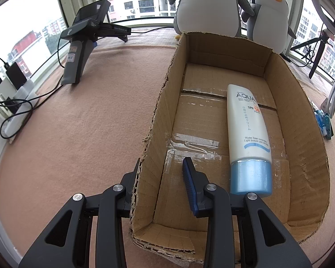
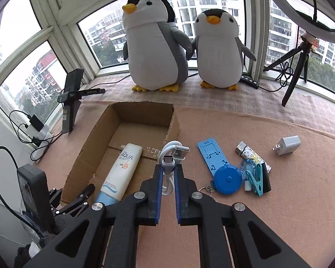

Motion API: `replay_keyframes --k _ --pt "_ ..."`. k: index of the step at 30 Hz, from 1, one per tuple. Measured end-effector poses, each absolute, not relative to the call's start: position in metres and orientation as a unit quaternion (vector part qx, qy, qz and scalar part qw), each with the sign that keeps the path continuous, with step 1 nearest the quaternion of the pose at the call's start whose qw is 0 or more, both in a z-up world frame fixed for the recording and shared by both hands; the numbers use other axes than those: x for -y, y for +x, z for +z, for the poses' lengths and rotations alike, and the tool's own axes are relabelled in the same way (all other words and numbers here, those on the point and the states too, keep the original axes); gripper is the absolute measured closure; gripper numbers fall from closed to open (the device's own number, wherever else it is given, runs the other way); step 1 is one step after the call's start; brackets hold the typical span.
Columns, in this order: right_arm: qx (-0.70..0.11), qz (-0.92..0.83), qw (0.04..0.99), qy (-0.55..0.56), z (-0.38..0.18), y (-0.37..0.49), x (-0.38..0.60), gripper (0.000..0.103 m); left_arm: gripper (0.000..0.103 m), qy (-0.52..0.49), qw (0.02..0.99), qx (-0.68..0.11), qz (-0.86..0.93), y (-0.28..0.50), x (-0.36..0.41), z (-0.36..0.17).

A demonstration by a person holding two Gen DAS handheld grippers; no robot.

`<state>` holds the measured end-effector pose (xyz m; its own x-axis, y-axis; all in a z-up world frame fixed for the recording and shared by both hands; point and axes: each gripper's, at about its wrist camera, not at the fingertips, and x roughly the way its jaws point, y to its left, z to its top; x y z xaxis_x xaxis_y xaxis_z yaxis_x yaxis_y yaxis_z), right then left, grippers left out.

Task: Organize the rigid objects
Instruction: 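Carry the white USB cable into the box and release it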

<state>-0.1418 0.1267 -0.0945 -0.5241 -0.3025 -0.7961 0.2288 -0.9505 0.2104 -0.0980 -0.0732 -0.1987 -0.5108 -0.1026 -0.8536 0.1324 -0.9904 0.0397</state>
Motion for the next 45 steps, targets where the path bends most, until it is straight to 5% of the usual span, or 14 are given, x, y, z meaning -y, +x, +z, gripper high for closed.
replay_keyframes --k 28,31,33,45 --pt "0.008 -0.831 0.2 0.519 -0.133 -0.152 -0.076 0.093 0.071 0.489 0.067 -0.015 -0.87 -0.097 0.073 -0.199" --pt "0.004 -0.836 0.202 0.511 -0.129 -0.15 -0.075 0.073 0.071 0.489 0.067 -0.015 -0.87 -0.097 0.074 -0.2" --pt "0.0 -0.842 0.198 0.501 -0.126 -0.148 -0.075 0.048 0.071 0.488 0.067 -0.015 -0.87 -0.097 0.074 -0.2" --pt "0.004 -0.851 0.171 0.496 -0.124 -0.151 -0.097 0.045 0.071 0.488 0.068 -0.015 -0.87 -0.097 0.074 -0.2"
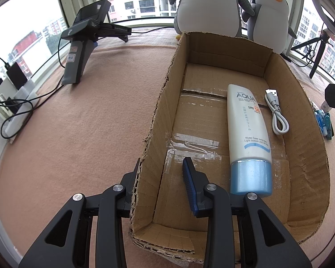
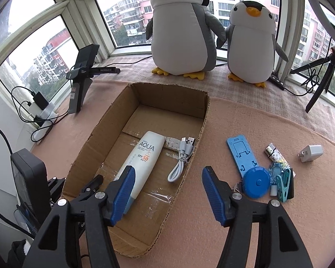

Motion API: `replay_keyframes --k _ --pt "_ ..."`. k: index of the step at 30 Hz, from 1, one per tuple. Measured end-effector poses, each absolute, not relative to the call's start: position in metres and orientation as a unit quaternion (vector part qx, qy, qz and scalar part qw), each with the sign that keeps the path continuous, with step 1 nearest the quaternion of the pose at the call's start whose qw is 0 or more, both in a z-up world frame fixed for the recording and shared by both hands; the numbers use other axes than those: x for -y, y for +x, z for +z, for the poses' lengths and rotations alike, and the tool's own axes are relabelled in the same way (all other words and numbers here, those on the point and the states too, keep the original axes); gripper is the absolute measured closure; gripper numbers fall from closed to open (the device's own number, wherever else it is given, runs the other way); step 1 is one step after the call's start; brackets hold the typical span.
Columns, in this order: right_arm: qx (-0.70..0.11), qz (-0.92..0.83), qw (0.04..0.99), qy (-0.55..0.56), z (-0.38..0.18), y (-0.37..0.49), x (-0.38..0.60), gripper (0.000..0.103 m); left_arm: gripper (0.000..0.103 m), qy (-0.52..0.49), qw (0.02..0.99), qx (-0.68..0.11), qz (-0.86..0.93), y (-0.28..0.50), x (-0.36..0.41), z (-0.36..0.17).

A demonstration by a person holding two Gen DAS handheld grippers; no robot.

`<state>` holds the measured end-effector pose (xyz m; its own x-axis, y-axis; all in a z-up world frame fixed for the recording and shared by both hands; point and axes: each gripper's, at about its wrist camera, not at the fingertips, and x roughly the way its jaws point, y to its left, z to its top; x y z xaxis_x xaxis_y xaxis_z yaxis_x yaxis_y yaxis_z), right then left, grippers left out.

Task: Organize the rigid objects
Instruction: 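Carry the white USB cable into the box and release it, then move the right gripper to the blue round tape measure and grasp it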

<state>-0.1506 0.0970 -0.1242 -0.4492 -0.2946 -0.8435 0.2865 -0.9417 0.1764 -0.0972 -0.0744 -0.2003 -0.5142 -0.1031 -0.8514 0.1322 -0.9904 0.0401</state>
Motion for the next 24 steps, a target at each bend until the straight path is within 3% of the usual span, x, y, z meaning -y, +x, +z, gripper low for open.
replay_keyframes --k 24 --pt "0.065 -0.841 0.106 0.527 -0.153 -0.129 -0.235 0.045 0.071 0.488 0.071 -0.007 -0.87 -0.097 0.073 -0.201"
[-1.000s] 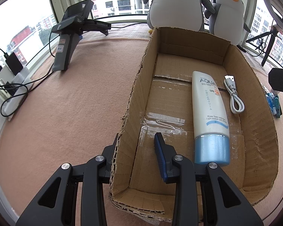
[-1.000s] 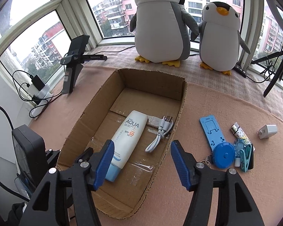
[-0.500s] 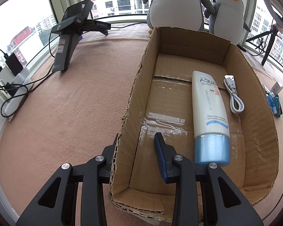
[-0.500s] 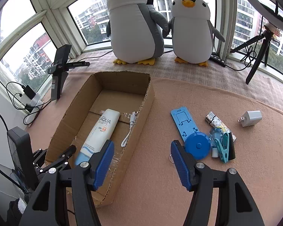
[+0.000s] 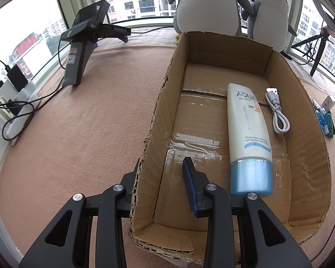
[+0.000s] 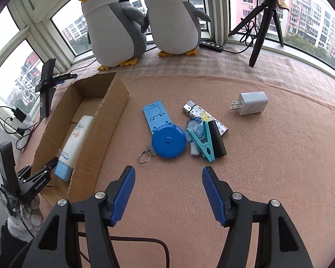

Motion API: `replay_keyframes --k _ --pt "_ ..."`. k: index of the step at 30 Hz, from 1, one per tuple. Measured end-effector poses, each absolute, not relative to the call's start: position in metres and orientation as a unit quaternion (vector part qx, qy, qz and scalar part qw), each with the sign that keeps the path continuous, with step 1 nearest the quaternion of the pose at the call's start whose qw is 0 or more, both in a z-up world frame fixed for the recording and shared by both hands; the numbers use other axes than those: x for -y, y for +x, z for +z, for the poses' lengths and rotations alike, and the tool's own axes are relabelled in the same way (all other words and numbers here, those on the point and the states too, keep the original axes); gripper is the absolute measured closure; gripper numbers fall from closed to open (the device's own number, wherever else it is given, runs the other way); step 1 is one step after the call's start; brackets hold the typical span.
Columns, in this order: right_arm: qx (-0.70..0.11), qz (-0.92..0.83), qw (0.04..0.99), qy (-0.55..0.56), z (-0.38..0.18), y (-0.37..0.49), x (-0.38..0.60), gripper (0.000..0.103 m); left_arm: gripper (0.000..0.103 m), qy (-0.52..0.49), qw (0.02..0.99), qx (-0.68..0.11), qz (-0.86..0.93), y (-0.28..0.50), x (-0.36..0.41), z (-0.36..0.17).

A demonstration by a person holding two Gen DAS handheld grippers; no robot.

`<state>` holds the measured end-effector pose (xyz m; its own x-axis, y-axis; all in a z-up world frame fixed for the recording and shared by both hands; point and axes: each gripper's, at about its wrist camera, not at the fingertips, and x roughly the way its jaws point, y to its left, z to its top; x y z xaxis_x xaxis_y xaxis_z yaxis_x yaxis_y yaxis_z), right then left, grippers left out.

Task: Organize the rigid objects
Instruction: 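Move the right gripper to the blue round tape measure and grasp it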

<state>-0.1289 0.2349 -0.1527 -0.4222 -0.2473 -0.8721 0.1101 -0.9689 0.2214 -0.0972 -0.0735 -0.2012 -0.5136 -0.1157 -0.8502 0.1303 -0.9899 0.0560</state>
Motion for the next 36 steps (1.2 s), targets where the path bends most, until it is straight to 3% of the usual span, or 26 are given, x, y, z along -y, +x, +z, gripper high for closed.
replay_keyframes --k 5,14,28,32,36 --pt "0.061 -0.842 0.091 0.528 -0.161 -0.14 -0.244 0.046 0.071 0.488 0.071 -0.006 -0.87 -0.097 0.072 -0.201" --pt "0.074 -0.831 0.104 0.542 -0.173 -0.164 -0.253 0.065 0.071 0.487 0.073 -0.004 -0.87 -0.096 0.072 -0.202" --pt "0.059 -0.819 0.155 0.55 -0.176 -0.213 -0.205 0.065 0.071 0.487 0.075 -0.001 -0.87 -0.097 0.071 -0.202" --pt "0.067 -0.802 0.153 0.574 -0.189 -0.23 -0.203 0.08 0.071 0.487 0.075 -0.001 -0.87 -0.096 0.072 -0.202" --pt "0.067 -0.791 0.149 0.59 -0.198 -0.237 -0.204 0.08 0.071 0.487 0.075 -0.001 -0.87 -0.096 0.072 -0.202"
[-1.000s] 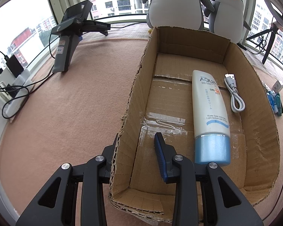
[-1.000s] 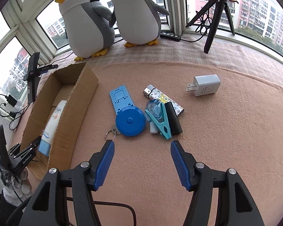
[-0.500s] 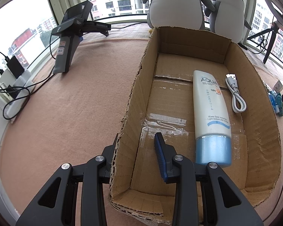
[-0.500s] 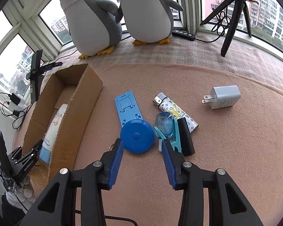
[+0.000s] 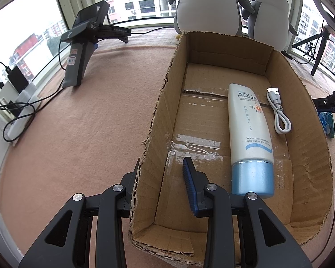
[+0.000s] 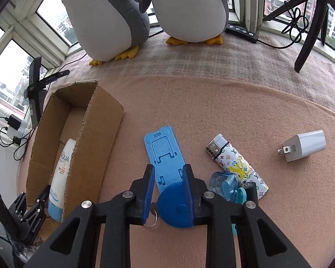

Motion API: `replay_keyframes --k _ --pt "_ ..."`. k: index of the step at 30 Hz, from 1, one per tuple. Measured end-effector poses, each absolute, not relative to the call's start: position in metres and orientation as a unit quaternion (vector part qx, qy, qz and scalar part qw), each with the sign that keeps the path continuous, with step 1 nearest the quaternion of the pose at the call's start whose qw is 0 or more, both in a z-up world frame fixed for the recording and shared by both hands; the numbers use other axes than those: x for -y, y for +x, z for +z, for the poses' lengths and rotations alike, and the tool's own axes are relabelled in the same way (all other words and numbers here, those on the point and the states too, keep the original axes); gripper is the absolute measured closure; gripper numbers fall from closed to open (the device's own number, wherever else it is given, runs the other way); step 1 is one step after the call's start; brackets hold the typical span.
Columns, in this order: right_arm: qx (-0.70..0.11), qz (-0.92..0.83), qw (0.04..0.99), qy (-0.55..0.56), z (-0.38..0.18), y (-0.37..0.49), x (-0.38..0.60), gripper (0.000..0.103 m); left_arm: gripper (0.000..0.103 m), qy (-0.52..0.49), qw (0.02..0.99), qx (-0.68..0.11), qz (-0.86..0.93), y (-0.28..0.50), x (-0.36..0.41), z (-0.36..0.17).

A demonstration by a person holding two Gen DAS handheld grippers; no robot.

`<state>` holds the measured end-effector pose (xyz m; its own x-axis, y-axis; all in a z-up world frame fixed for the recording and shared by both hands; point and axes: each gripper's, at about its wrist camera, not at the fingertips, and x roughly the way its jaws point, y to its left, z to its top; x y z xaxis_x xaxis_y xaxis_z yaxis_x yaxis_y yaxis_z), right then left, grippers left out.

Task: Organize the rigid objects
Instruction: 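Move the right gripper to the blue round tape measure and grasp it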

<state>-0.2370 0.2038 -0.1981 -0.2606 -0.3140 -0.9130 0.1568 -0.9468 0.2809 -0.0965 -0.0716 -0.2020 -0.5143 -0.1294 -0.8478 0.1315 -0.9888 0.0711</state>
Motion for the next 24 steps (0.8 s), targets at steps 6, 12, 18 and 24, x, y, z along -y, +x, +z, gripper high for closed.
replay_keyframes --k 6,12,18,24 --pt "0.062 -0.781 0.157 0.602 -0.202 -0.225 -0.204 0.081 0.071 0.487 0.075 -0.001 -0.87 -0.097 0.072 -0.202" --pt "0.062 -0.766 0.159 0.619 -0.213 -0.207 -0.208 0.081 0.071 0.487 0.075 -0.001 -0.87 -0.097 0.072 -0.202" --pt "0.057 -0.769 0.158 0.616 -0.209 -0.184 -0.216 0.081 0.071 0.486 0.075 -0.002 -0.87 -0.097 0.071 -0.202" --pt "0.012 -0.797 0.138 0.587 -0.199 -0.152 -0.211 0.052 0.071 0.486 0.076 -0.003 -0.871 -0.097 0.071 -0.202"
